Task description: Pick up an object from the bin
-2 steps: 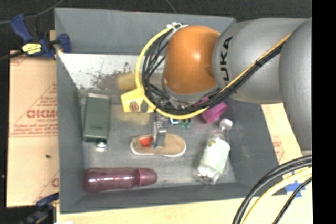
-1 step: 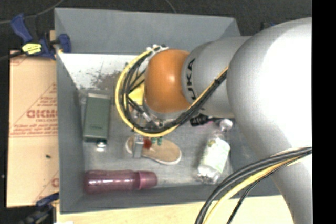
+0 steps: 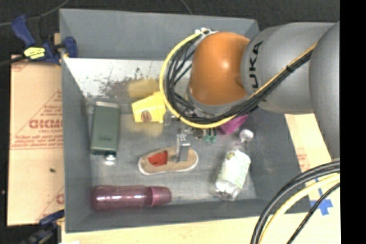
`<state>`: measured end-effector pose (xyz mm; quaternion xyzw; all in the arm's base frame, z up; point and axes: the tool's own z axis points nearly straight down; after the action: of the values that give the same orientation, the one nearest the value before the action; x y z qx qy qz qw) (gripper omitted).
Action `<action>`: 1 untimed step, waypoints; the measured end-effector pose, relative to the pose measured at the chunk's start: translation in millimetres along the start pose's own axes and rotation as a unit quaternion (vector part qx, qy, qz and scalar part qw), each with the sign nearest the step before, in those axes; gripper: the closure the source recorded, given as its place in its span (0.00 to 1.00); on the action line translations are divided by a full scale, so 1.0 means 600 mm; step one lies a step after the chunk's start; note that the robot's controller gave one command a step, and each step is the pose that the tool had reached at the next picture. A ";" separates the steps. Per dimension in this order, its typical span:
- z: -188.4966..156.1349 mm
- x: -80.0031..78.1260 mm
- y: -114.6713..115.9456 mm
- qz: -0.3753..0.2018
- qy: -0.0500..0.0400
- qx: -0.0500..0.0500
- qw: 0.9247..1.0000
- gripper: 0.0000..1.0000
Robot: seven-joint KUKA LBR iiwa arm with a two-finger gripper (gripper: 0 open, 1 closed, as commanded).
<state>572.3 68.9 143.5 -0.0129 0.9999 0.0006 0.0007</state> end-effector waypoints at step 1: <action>0.119 -0.036 0.003 0.111 0.002 0.000 0.994 0.00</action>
Offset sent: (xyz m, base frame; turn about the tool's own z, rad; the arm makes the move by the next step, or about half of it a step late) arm -0.0094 0.0054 -0.0667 0.1263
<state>594.0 71.4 72.3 0.0984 0.9951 0.0010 -0.0015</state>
